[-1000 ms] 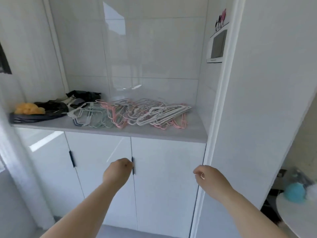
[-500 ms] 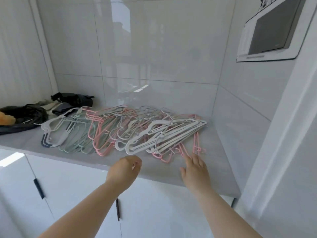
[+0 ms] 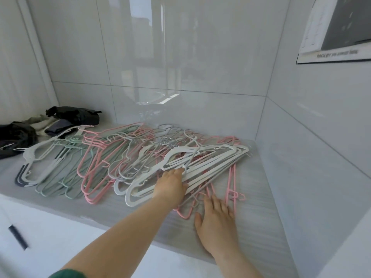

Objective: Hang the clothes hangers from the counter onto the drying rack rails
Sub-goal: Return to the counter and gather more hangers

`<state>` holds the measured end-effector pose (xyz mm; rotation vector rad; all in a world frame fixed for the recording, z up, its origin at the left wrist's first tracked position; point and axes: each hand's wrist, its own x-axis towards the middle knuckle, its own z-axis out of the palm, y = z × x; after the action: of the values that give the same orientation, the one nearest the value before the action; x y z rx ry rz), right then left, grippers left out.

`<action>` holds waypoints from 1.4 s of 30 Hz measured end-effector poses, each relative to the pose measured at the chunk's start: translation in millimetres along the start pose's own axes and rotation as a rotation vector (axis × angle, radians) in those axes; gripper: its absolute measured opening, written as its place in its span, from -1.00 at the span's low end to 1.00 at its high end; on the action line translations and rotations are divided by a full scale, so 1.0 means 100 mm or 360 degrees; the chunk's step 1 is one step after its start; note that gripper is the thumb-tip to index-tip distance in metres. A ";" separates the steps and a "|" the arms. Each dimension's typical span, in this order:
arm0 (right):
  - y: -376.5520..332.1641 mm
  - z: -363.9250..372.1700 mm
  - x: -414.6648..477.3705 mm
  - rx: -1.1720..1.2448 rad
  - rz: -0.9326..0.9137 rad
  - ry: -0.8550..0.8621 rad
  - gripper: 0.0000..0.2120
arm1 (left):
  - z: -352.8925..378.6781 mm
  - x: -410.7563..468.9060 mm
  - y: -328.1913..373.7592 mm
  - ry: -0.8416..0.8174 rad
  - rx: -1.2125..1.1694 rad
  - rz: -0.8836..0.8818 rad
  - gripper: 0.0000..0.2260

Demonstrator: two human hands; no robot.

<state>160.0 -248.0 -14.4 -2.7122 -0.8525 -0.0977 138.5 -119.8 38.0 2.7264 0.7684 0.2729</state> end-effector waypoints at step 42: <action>-0.61 -0.60 0.05 0.0634 -0.0445 0.1236 -0.57 | -1.30 -1.39 -0.90 0.0377 -0.1375 -0.0301 -0.76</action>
<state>130.5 -216.0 59.7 -1.9155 -0.8626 -0.8692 -55.1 -91.3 116.2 1.8174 0.7321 0.7031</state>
